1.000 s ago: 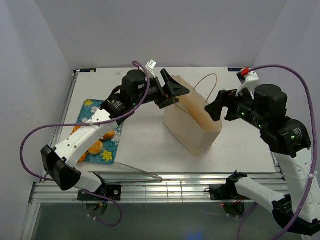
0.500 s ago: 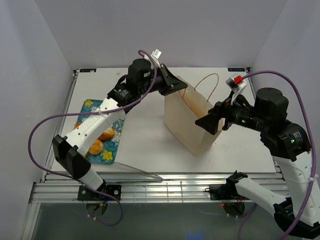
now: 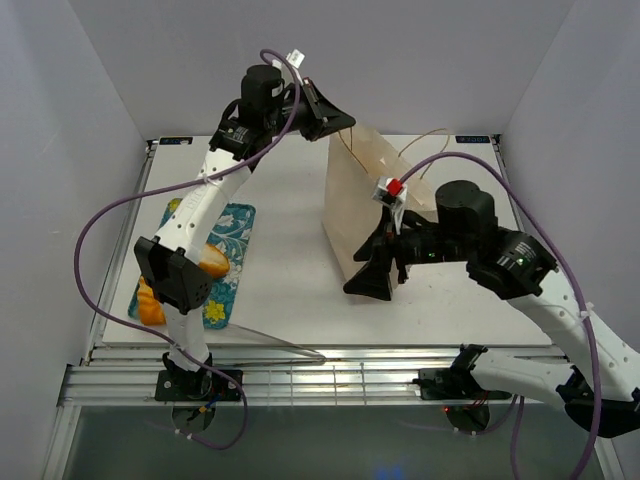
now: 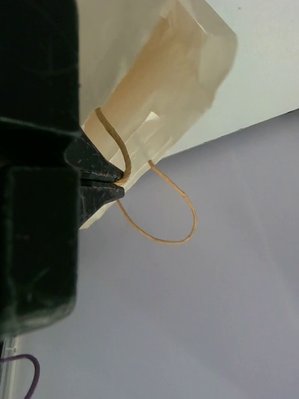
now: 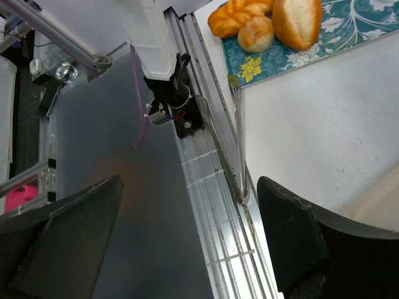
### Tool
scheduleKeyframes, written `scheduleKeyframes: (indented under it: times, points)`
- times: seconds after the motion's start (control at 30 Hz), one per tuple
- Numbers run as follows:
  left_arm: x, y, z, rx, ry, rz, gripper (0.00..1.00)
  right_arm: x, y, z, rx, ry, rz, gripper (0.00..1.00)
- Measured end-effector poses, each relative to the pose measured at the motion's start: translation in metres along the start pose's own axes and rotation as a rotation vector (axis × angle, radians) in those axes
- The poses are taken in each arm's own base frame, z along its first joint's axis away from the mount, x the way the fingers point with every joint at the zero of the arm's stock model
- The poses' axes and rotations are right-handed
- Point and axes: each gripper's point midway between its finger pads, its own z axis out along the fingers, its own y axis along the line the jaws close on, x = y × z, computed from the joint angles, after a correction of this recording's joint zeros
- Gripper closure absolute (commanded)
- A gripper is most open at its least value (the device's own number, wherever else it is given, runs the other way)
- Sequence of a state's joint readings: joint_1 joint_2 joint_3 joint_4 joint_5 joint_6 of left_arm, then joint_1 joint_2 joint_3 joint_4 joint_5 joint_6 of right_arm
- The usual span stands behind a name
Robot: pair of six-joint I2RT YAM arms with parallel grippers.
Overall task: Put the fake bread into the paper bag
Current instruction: Adjust the paper bag at the center of the board.
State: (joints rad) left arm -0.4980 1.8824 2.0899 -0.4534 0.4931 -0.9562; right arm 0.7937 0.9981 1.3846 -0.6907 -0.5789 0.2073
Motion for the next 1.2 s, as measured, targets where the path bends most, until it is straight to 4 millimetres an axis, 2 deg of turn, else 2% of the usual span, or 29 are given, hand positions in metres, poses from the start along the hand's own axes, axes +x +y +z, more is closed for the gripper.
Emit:
scheduleKeyframes:
  times: [0.13,0.23,0.33,0.5,0.53,0.67,0.83,1.0,1.2]
  points:
    - [-0.03,0.007,-0.007,0.017,-0.004,0.007,1.0,0.027,-0.01,0.028,-0.003,0.066,0.002,0.02]
    - [-0.038,0.026,-0.014,-0.009,0.008,-0.012,1.0,0.053,-0.025,0.046,0.018,0.104,0.006,0.05]
    - [-0.047,0.047,-0.023,-0.037,0.014,-0.033,1.0,0.09,-0.04,0.071,0.033,0.164,-0.002,0.1]
    - [-0.05,0.08,-0.033,-0.088,0.026,-0.062,1.0,0.152,-0.052,0.107,0.044,0.3,-0.032,0.1]
    - [-0.049,0.086,-0.034,-0.101,0.029,-0.069,1.0,0.16,-0.052,0.114,0.042,0.32,-0.047,0.1]
    - [-0.045,0.103,-0.04,-0.135,0.044,-0.089,1.0,0.167,-0.046,0.135,0.031,0.312,-0.132,0.1]
    - [-0.042,0.107,-0.043,-0.133,0.058,-0.088,1.0,0.189,-0.046,0.161,0.014,0.325,-0.205,0.1]
    - [-0.036,0.105,-0.049,-0.133,0.067,-0.087,0.98,0.232,-0.068,0.19,0.037,0.394,-0.282,0.1]
    - [-0.035,0.091,-0.059,-0.116,0.056,-0.064,0.95,0.251,-0.08,0.213,0.046,0.381,-0.389,0.1]
